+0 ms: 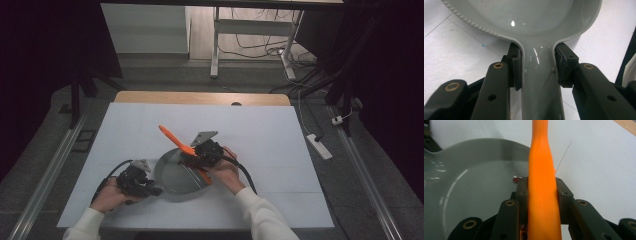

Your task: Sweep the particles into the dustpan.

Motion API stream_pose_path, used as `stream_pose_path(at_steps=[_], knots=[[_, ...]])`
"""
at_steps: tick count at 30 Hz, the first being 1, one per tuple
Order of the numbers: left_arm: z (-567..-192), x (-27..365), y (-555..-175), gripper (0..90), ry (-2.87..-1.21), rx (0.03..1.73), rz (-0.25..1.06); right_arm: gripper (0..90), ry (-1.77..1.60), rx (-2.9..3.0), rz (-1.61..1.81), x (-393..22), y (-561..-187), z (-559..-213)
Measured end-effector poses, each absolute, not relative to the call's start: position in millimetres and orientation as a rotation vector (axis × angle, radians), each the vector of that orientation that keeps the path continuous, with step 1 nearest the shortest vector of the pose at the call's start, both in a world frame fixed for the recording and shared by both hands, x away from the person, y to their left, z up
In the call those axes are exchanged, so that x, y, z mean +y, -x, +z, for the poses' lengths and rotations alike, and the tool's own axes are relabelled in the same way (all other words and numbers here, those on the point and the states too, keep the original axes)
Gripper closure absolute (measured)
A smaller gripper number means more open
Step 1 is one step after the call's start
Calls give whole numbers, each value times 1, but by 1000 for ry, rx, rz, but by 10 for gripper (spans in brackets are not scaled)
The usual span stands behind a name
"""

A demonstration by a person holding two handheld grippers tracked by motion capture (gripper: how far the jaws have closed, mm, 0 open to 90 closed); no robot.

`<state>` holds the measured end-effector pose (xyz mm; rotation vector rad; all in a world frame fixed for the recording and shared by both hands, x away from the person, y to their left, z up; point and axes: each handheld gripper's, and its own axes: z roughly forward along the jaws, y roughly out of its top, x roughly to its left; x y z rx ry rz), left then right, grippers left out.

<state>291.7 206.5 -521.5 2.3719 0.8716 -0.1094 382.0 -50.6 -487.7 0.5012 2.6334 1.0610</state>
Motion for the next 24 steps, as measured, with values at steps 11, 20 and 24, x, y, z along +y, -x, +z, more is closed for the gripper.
stream_pose_path(at_steps=[11, 20, 24], knots=[[-522, 207, -291, 619, -2372, 871, -108, 701, -686, 2492, 1132, -84, -399, -473], [-522, 206, -291, 618, -2373, 870, -106, 701, -749, 2422, 1085, -105, -410, -468], [-522, 206, -291, 619, -2375, 870, -104, 701, -772, 2403, 1065, -115, -415, -468]])
